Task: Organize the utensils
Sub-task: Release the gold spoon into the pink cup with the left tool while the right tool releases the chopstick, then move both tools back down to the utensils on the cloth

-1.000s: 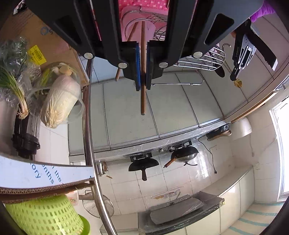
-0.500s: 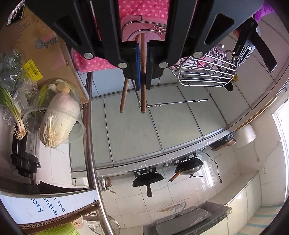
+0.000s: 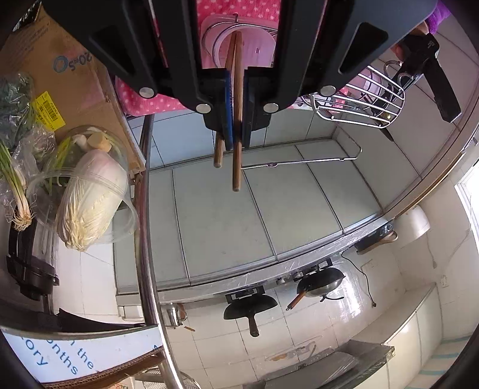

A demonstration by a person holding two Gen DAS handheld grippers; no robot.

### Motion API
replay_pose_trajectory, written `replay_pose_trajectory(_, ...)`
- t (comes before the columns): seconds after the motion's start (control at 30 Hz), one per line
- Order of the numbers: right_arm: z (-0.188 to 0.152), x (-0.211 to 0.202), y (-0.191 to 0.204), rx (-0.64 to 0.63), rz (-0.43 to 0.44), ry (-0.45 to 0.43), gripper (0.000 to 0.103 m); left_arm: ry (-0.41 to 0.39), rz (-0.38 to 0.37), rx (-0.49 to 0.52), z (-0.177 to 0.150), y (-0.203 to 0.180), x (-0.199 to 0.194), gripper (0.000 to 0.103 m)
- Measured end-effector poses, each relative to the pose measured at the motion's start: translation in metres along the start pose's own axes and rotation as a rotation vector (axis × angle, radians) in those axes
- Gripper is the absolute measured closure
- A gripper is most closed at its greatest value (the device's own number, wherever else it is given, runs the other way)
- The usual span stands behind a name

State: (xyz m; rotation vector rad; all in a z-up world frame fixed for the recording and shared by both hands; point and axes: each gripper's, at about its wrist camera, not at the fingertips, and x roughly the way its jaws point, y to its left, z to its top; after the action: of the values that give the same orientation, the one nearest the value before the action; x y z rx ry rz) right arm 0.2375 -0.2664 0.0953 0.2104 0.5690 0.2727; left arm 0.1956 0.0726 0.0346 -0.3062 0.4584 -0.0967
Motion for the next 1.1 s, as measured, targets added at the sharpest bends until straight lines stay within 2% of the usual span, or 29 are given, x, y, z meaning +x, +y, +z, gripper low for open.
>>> replay_pose_trajectory(0.03, 0.001, 0.002, 0.002, -0.005, -0.002, 0.001, 0.097, 0.009, 0.000, -0.001, 0.001, 0.000, 0.001, 0.097)
replay_pose_trajectory(0.1, 0.003, 0.007, 0.008, -0.026, 0.002, 0.008, 0.097, 0.015, -0.005, -0.008, 0.003, 0.000, 0.000, 0.084)
replay_pose_trajectory(0.2, 0.008, 0.016, 0.018, -0.070, -0.012, 0.020, 0.097, 0.011, -0.009, -0.020, 0.009, 0.002, -0.004, 0.071)
replay_pose_trajectory(0.4, 0.015, 0.031, 0.039, -0.148, -0.032, 0.050, 0.097, 0.007, -0.032, -0.028, 0.020, 0.005, -0.017, 0.060)
replay_pose_trajectory(0.77, 0.013, 0.002, 0.048, -0.149, -0.023, 0.031, 0.095, -0.017, -0.037, 0.013, 0.029, -0.003, -0.045, 0.058)
replay_pose_trajectory(0.9, 0.004, -0.030, 0.047, -0.129, 0.005, -0.006, 0.075, -0.004, -0.039, 0.043, 0.021, -0.010, -0.062, 0.058)
replay_pose_trajectory(0.93, 0.000, -0.038, 0.046, -0.122, 0.012, -0.015, 0.073, 0.001, -0.040, 0.049, 0.018, -0.012, -0.066, 0.058)
replay_pose_trajectory(1.1, -0.034, -0.078, 0.043, -0.091, 0.051, -0.031, 0.072, 0.050, -0.050, 0.096, -0.003, -0.024, -0.086, 0.058)
